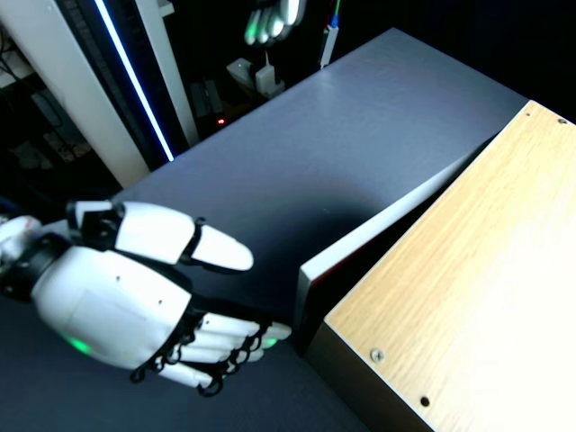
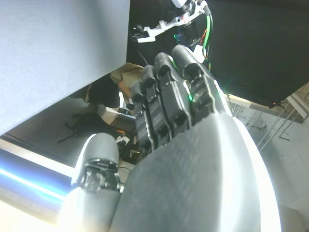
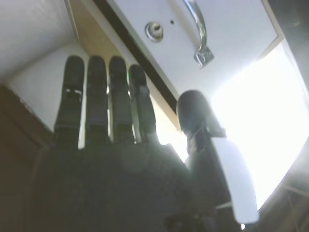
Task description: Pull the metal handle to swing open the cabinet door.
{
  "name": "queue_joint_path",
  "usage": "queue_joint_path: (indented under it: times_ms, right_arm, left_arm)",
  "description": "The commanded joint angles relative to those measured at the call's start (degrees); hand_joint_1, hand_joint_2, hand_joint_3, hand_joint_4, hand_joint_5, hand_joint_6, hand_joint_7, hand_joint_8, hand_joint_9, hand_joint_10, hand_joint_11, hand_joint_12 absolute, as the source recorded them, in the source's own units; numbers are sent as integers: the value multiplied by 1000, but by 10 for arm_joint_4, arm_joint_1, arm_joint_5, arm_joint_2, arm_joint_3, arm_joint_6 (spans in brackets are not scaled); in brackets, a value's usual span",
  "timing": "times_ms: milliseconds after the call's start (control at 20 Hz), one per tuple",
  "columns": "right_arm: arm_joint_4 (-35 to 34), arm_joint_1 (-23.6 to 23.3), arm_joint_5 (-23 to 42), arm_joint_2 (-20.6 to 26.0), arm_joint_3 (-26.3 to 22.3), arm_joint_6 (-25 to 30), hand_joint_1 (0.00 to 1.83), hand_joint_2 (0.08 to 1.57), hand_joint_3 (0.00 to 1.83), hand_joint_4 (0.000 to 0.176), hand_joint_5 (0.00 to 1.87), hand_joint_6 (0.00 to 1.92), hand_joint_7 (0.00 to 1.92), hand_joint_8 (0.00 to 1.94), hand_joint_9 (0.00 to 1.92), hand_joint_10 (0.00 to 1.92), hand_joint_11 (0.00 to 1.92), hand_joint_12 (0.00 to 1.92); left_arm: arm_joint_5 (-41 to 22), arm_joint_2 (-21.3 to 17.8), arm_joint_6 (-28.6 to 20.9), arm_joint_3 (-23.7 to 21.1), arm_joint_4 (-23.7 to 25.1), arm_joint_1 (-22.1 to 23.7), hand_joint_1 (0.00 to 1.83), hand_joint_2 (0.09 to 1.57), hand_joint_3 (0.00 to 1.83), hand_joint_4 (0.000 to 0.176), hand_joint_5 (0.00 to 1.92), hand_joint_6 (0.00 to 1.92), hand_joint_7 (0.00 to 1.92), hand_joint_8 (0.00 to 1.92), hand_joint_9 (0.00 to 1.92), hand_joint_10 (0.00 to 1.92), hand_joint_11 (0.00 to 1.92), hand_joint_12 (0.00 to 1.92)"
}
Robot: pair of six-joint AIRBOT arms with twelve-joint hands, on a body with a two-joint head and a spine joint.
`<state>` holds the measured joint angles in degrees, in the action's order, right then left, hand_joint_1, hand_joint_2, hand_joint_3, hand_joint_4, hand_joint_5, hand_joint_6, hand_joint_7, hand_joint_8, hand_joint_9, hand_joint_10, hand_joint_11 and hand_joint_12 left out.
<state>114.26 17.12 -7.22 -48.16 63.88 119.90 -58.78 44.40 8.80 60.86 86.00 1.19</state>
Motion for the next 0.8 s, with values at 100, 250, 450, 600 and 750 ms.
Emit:
queue_joint_path:
  times_ms: [100, 250, 450, 600, 750]
  right_arm:
    - [1, 1, -48, 0, 0, 6, 0, 1571, 82, 0, 378, 5, 402, 2, 356, 2, 0, 934]
    - [1, 3, -54, -5, -1, 6, 0, 1571, 84, 0, 378, 4, 402, 1, 356, 2, 0, 935]
    - [1, 5, -55, -9, -1, 6, 0, 1571, 75, 0, 377, 2, 401, 0, 357, 1, 0, 946]
    - [1, 8, -61, -15, 1, 6, 0, 1571, 85, 0, 371, 3, 395, 2, 353, 3, 0, 951]
    - [1, 11, -83, -22, 2, 7, 0, 1571, 77, 0, 378, 5, 404, 4, 363, 6, 0, 957]
  left_arm:
    - [-14, -4, 5, 0, -56, 6, 0, 1571, 72, 0, 407, 3, 413, 2, 381, 2, 27, 799]
    - [-14, -4, 5, 0, -56, 6, 0, 1571, 76, 0, 410, 3, 411, 0, 377, 0, 21, 798]
    - [-14, -4, 5, 0, -56, 6, 0, 1571, 75, 0, 409, 2, 409, 0, 376, 1, 17, 797]
    - [-14, -4, 5, 0, -56, 6, 0, 1571, 77, 0, 412, 3, 411, 1, 377, 1, 14, 797]
    - [-14, -4, 5, 0, -56, 6, 0, 1571, 75, 0, 411, 2, 412, 2, 377, 2, 17, 797]
